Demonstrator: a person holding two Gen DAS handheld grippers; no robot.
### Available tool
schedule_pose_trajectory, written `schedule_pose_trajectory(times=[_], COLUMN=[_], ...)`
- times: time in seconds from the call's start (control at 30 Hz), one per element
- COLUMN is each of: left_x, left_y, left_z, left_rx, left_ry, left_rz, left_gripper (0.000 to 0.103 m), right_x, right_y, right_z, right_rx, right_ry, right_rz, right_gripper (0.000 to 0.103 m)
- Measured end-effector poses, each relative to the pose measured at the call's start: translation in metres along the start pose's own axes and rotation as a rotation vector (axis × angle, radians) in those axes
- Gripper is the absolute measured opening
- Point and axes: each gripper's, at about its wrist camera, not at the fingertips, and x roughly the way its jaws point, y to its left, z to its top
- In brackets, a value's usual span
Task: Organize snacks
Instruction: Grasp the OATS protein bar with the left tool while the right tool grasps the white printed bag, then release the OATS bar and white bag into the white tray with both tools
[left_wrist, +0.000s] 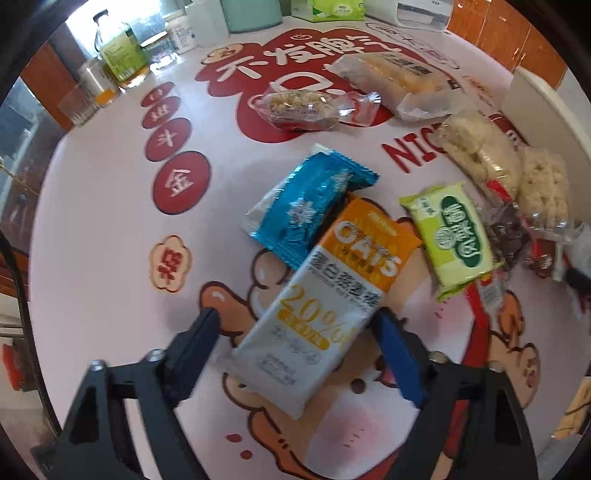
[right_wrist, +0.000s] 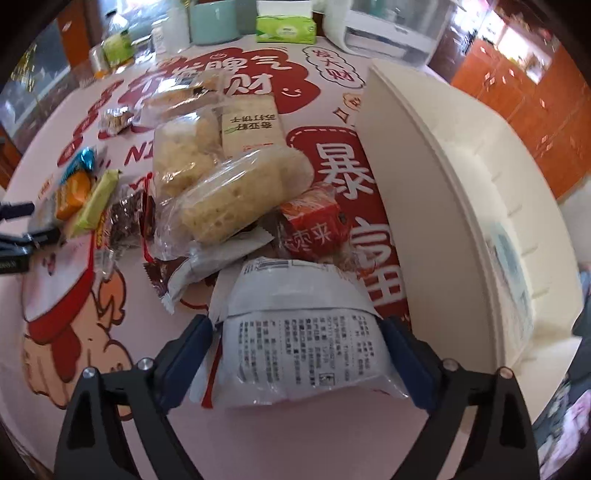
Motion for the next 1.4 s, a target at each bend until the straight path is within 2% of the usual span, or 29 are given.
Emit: schedule_pose_trajectory(times=[0.07,0.13,0.17,0.4,0.6,0.7,0.87,1.07,1.2,1.4], left_x=[-0.001,-0.004,-0.004,-0.021,-0.075,-0.109,-0.161,-0.207,-0.226,-0.224], left_y=[0.000,-0.005,-0.007,-0.025,-0.061,-0.093,-0.144,-0.204,-0.253,-0.325], left_z=[0.002,0.001,0.001,-0.015,-0.028,-0.023,0.008,0.062,0.094,0.134], left_rx=[0.001,0.017,0.017,0.005,0.028,0.068,0.117,0.180,0.232,0.287], left_ry=[0.003,0.003,0.007,0.000,-0.071,-0.138,-0.260,-0.391,-0.463,-0.478], left_rz=[-0.030,-0.030,-0.023,-0.012,-0.061,-0.108,-0.186,-0.237,-0.238,-0.205], left_gripper=[0.053,0.038,0.037,0.034,0.034,0.034,0.034,0.034,0.034,0.035], right_x=[0.000,0.001,0.000,-0.008,-0.044,-0.080,-0.148,-0.197,-0.210,-0.202], right_y=[0.004,0.005,0.005,-0.003,-0.007,-0.014,-0.039,-0.088,-0.116,-0.161], right_z=[0.001,0.001,0.001,-0.004,-0.010,-0.010,-0.012,-0.015,-0.015,-0.005], right_rx=[-0.024,-0.034,-0.036,0.015,0.033,0.026,0.030,0.116,0.148,0.196], right_ry=[-0.006,0.002,-0.001,-0.006,-0.053,-0.127,-0.285,-0.411,-0.456,-0.457], right_rz=[-0.007,-0.005,-0.010,0.067,0.170,0.202,0.190,0.142,0.083,0.030], right_gripper=[0.089,0.071,0.070,0.053,0.052,0.052,0.053,0.053,0.054,0.055])
